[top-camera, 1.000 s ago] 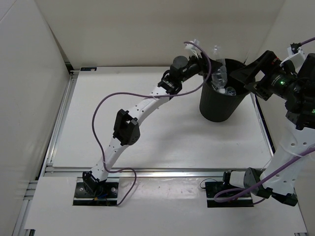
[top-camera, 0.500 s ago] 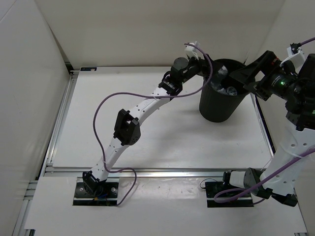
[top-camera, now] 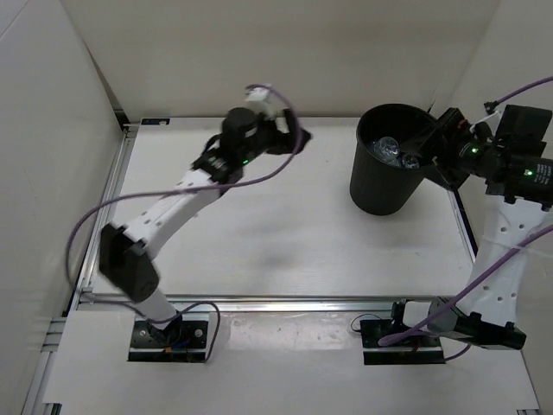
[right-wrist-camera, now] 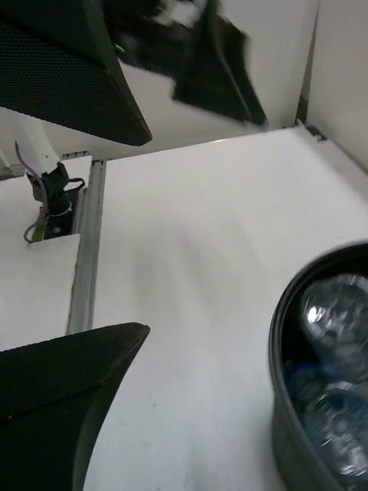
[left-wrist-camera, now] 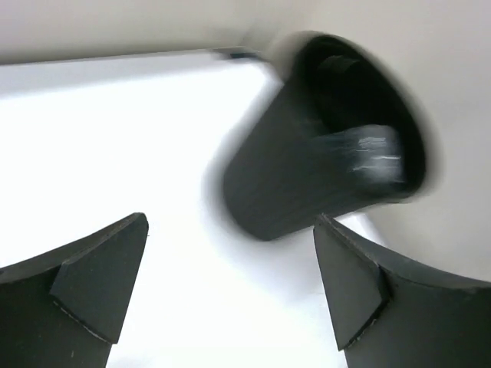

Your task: Put the plastic bottles in the bin

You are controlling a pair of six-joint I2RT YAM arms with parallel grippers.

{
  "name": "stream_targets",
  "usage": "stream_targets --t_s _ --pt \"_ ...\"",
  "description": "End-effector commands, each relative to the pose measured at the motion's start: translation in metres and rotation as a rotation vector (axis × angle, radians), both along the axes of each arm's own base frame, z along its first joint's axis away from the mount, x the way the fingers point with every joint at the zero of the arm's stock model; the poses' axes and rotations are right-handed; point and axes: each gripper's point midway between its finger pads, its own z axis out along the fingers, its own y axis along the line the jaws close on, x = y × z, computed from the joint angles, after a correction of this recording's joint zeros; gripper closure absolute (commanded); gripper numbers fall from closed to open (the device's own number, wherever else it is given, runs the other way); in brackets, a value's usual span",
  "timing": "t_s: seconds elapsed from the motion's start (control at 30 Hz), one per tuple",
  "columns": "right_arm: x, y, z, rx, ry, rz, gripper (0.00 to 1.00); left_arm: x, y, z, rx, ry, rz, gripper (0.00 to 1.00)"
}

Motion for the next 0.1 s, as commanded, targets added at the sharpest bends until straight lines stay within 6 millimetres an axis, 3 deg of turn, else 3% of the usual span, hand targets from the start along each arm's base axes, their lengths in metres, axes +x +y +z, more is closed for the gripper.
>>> stream_targets --t_s 0.0,0.03,0.07 --pt "-0.002 -0.010 -0.020 -0.042 0.009 -0.039 0.00 -0.020 0.101 -0.020 0.171 -0.023 0.262 0.00" --pt "-0.004 -0.012 -0.019 -0.056 0.000 -0.055 0.00 -0.027 0.148 -0.011 0.208 -0.056 0.430 0.00" --pt "-0.002 -0.019 -0.021 -0.073 0.010 -0.094 0.00 -0.036 0.174 -0.054 0.311 -0.016 0.507 0.00"
